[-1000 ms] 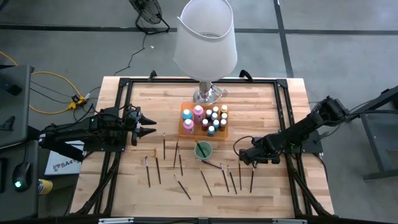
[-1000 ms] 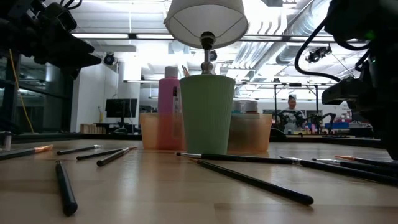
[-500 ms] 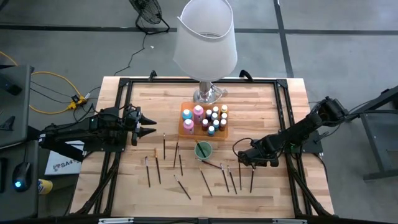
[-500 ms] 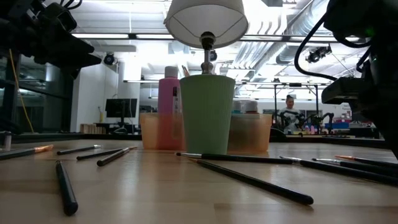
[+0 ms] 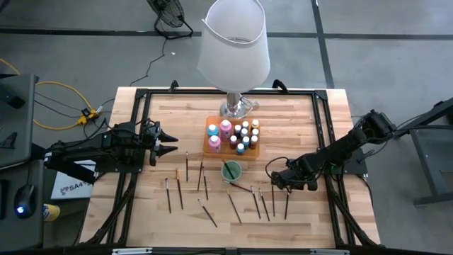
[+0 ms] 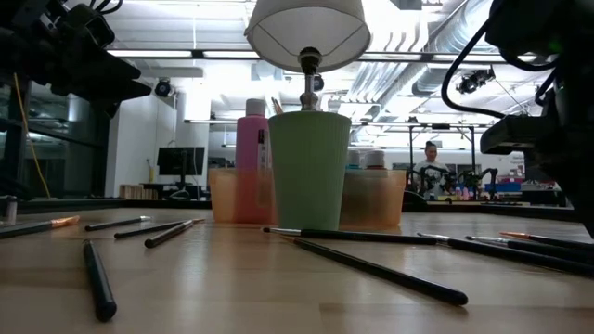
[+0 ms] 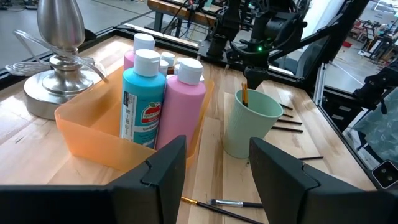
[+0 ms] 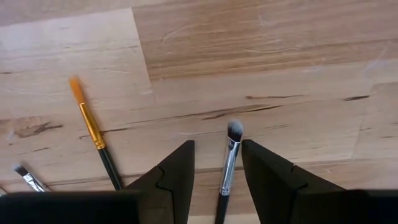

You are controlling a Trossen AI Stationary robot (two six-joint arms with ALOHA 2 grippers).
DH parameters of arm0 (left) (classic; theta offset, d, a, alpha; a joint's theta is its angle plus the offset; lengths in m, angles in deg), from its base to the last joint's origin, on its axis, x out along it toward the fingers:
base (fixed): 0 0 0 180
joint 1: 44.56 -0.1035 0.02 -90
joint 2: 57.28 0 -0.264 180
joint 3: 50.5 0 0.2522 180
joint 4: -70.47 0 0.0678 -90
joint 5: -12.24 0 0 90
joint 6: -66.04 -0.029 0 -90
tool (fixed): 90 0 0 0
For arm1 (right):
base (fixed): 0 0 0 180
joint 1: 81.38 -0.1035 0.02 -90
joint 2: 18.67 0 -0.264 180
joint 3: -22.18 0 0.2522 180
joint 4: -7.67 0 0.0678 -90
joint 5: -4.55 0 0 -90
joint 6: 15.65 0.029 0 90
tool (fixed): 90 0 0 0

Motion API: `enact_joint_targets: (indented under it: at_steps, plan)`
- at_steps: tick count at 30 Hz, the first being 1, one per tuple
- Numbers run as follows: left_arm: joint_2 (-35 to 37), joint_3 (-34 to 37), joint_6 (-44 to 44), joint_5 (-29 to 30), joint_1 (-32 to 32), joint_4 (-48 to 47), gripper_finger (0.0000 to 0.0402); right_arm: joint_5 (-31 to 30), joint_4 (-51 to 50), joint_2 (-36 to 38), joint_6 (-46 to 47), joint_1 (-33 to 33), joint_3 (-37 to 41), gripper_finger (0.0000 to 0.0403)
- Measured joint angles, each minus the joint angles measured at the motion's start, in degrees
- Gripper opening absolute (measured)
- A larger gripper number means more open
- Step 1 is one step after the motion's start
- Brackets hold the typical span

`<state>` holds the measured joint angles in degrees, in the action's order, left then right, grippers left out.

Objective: Pick & Place Paint Supplies
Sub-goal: Put the gray paintbrushes into the green cup

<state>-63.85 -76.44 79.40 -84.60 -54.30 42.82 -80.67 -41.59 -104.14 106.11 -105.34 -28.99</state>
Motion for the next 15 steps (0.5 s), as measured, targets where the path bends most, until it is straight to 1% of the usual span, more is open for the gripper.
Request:
enact_joint_targets:
  at_steps: [15]
  plan:
    - [0.01, 0.00, 0.00, 0.01, 0.02, 0.00, 0.0172, -3.47, -2.02, 0.02, -0.33, 0.00, 0.02, 0.0130]
